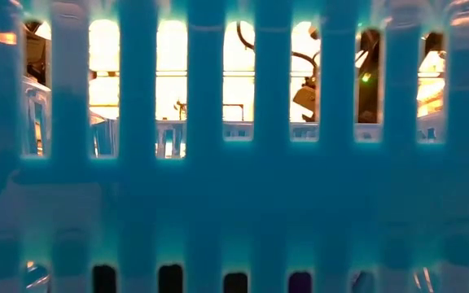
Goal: Pick & Place Office items
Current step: Put the right red charger adapter into the top blue bin
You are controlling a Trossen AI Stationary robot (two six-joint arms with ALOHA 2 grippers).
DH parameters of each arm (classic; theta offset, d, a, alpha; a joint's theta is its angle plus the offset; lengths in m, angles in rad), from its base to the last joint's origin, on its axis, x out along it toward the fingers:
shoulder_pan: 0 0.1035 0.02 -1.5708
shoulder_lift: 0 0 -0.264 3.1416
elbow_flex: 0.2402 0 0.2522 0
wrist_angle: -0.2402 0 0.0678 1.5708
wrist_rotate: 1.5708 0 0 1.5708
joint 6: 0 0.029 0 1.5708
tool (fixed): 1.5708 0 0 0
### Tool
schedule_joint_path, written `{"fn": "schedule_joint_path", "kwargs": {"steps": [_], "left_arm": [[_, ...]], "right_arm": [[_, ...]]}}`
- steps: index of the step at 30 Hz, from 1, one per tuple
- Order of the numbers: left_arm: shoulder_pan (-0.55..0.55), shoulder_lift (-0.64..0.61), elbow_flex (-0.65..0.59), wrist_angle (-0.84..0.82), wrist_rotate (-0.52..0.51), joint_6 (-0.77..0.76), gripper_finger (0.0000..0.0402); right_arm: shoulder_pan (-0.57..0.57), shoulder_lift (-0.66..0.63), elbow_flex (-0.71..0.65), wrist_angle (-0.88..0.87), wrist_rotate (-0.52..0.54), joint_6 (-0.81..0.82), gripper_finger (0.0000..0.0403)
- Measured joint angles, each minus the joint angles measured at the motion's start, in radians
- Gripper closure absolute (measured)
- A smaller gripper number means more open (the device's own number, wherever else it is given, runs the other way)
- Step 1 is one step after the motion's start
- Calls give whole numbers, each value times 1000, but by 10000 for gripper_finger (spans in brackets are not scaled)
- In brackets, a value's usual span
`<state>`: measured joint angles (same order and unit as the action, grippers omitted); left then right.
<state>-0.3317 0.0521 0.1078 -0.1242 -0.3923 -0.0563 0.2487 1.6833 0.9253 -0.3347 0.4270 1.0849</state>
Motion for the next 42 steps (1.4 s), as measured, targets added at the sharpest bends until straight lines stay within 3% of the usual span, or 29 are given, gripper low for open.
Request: {"fn": "schedule_joint_path", "kwargs": {"steps": [10,17,24,28,38,42], "left_arm": [[0,0,0,0,0,0,98],[0,0,0,0,0,0,85],[0,0,0,1,0,0,74],[0,0,0,-1,0,0,77],[0,0,0,1,0,0,96],[0,0,0,1,0,0,98]], "right_arm": [[-40,0,-21,-15,103,-274,157],[-34,-38,-21,-60,7,-550,171],[-33,-145,-29,-288,-11,-412,197],[-35,-206,-25,-290,-17,-287,203],[-36,-224,-27,-271,-48,-348,203],[-47,-224,-46,-268,-40,-358,181]]}}
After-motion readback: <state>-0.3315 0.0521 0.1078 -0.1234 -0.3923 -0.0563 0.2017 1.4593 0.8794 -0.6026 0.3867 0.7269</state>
